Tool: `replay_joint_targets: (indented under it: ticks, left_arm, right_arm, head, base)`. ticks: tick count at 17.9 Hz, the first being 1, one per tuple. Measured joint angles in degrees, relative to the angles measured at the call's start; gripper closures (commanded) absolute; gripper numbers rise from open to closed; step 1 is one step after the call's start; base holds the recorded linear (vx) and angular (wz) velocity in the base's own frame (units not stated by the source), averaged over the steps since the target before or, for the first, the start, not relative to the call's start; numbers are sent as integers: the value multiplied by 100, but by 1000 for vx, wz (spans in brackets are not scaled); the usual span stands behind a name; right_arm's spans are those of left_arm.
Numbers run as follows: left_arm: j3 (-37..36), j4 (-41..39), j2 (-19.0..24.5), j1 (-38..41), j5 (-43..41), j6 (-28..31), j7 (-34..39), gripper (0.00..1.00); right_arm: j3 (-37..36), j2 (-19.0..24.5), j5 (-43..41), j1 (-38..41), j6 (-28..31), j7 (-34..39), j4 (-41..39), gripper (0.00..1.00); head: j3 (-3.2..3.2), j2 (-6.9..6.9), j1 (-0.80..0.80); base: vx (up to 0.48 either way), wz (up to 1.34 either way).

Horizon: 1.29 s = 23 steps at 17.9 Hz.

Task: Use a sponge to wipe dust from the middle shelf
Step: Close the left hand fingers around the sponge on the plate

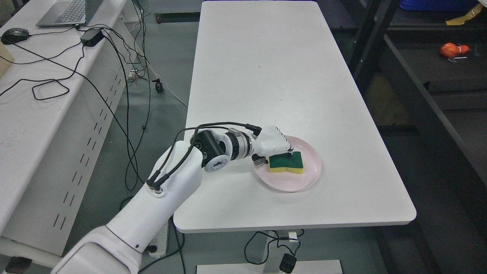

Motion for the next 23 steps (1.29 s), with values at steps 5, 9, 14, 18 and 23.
replay_joint_targets:
  ticks: [5, 9, 14, 18, 23]
  left_arm:
    - [249, 48, -7, 63, 27, -13, 25, 55]
    - [382, 89, -10, 202, 36, -54, 49, 63]
    - [568, 152, -12, 300, 168, -61, 30, 73]
    - [792, 193, -13, 336, 405, -62, 10, 82]
    - [1049, 219, -14, 429, 825, -62, 10, 93]
  right_arm:
    - [1, 0, 0, 1, 0, 0, 0, 0]
    - [0, 0, 0, 2, 0, 0, 0, 0]
    - [1, 0, 0, -1, 0, 0, 0, 0]
    - [1, 0, 0, -1, 0, 0, 0, 0]
    - [1, 0, 0, -1, 0, 0, 0, 0]
  head:
    - [0, 0, 0]
    - [0, 0, 0]
    - [0, 0, 0]
    - [0, 0, 0]
    - [0, 0, 0]
  base:
    - [-19, -76]
    - [-29, -125]
    - [7, 7]
    - [-1, 0]
    - [0, 0]
